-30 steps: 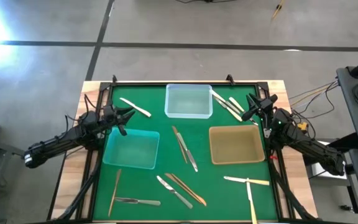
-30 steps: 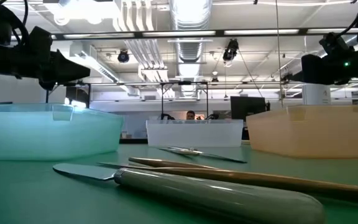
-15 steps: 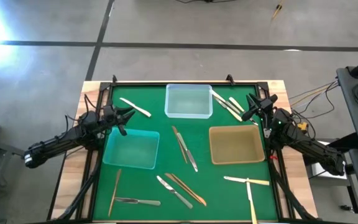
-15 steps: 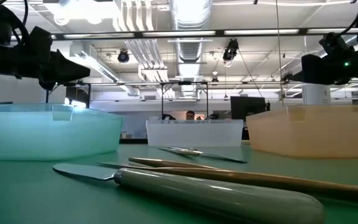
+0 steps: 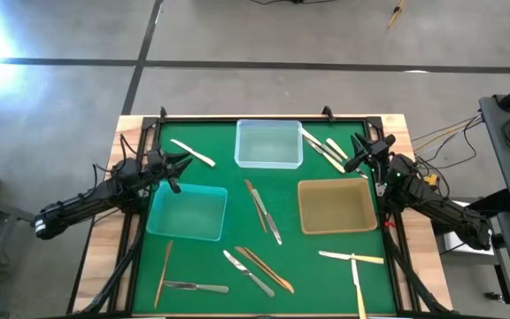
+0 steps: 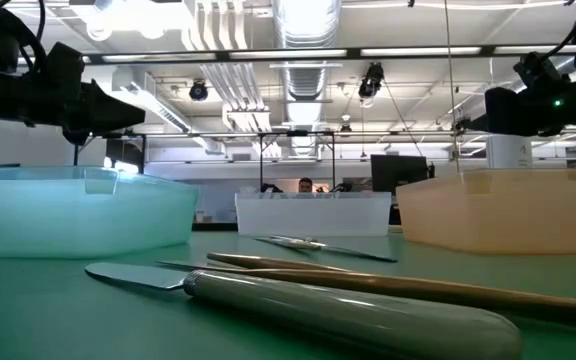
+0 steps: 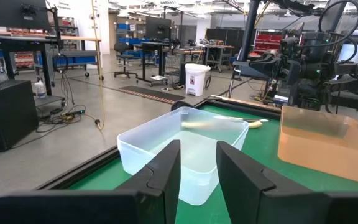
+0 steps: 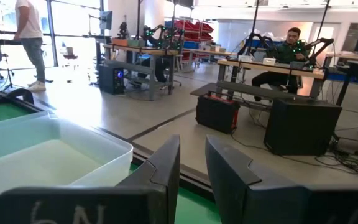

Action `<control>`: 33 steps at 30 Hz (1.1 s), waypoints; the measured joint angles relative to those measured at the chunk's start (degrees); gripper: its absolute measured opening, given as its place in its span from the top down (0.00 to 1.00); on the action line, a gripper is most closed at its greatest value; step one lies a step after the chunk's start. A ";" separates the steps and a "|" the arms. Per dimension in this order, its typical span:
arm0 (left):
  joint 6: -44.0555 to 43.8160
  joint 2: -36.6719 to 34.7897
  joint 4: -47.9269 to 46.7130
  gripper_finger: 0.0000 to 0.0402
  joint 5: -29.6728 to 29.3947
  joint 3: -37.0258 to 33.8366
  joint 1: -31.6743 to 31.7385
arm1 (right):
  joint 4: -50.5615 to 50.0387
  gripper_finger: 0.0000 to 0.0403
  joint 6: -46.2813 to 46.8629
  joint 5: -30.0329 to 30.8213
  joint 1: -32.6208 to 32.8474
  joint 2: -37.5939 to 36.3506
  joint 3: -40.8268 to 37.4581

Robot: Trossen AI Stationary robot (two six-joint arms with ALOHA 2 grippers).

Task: Sort silverware by color (type)

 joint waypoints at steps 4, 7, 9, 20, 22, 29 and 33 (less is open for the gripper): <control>0.01 0.00 0.02 0.78 0.01 0.00 0.02 | 0.00 0.83 0.00 0.00 0.00 0.00 -0.01; 0.00 0.00 0.00 0.78 0.00 -0.02 0.02 | 0.04 0.83 -0.13 0.01 0.00 -0.01 0.00; 0.01 0.00 0.00 0.78 0.01 -0.01 0.01 | 0.80 0.83 -4.14 0.88 -0.25 0.26 -0.02; 0.01 -0.01 0.02 0.78 -0.01 -0.02 0.02 | 2.35 0.83 -13.97 1.00 -0.28 0.27 -0.02; 0.01 -0.01 0.00 0.78 -0.01 -0.02 0.02 | 2.43 0.83 -13.40 0.89 -0.28 0.27 -0.02; 0.00 0.00 0.00 0.78 -0.01 -0.02 0.02 | 2.60 0.83 12.05 -1.32 -0.28 0.29 -0.02; 0.01 0.00 0.00 0.78 0.00 -0.02 0.01 | 2.63 0.83 26.64 -1.74 -0.28 0.29 -0.02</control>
